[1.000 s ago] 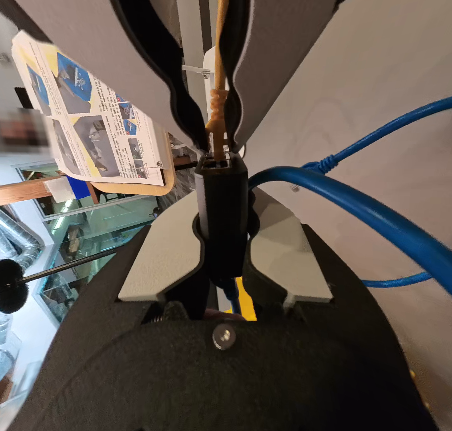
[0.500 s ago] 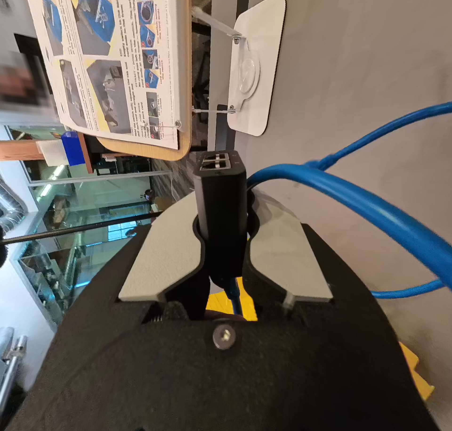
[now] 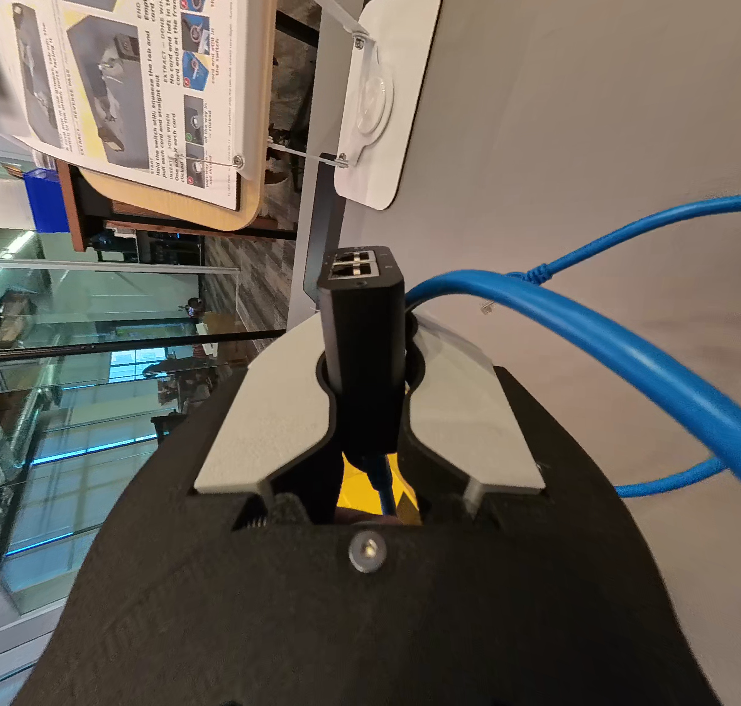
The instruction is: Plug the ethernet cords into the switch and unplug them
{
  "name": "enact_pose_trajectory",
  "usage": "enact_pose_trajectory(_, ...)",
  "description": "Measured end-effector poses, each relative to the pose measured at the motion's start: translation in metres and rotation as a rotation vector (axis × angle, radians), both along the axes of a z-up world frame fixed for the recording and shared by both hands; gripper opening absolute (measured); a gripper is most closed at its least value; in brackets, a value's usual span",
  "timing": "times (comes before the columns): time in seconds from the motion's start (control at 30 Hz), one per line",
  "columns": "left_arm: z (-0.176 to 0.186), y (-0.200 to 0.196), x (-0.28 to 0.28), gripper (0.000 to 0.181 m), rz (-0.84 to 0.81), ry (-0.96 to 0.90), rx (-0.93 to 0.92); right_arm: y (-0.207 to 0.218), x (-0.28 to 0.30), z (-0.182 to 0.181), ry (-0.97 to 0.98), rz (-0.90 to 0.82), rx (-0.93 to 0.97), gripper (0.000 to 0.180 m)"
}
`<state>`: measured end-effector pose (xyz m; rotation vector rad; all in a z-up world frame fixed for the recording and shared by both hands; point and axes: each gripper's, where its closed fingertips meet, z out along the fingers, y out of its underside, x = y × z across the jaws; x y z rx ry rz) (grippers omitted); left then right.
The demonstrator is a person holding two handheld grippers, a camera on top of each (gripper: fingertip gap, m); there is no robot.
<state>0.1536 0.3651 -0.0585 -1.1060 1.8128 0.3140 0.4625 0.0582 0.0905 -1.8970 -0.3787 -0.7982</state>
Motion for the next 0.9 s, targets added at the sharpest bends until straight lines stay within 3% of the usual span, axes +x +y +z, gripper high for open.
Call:
enact_pose_trajectory(0.2, -0.007, -0.007, 0.004, 0.030, -0.014, -0.008, -0.032, -0.026, 0.040, -0.082, 0.093, -0.158, -0.046, 0.008)
enact_pose_trajectory(0.43, -0.016, -0.012, 0.006, 0.030, -0.027, 0.015, -0.041, -0.018, 0.050, -0.162, 0.446, -0.128, 0.056, 0.008)
enact_pose_trajectory(0.57, -0.020, -0.013, 0.008, 0.030, -0.032, 0.015, -0.047, -0.013, 0.045, -0.208, 0.556, -0.125, -0.088, 0.013)
enact_pose_trajectory(0.67, -0.022, -0.014, 0.011, 0.030, -0.036, 0.006, -0.054, -0.010, 0.031, -0.216, 0.669, -0.055, -0.129, 0.016)
enact_pose_trajectory(0.77, -0.023, -0.014, 0.012, 0.030, -0.040, 0.006, -0.058, -0.019, 0.020, -0.241, 0.711, -0.054, -0.341, 0.031)
enact_pose_trajectory(0.9, -0.024, -0.014, 0.013, 0.030, -0.040, -0.001, -0.062, -0.018, 0.007, -0.227, 0.695, 0.015, -0.340, 0.032)
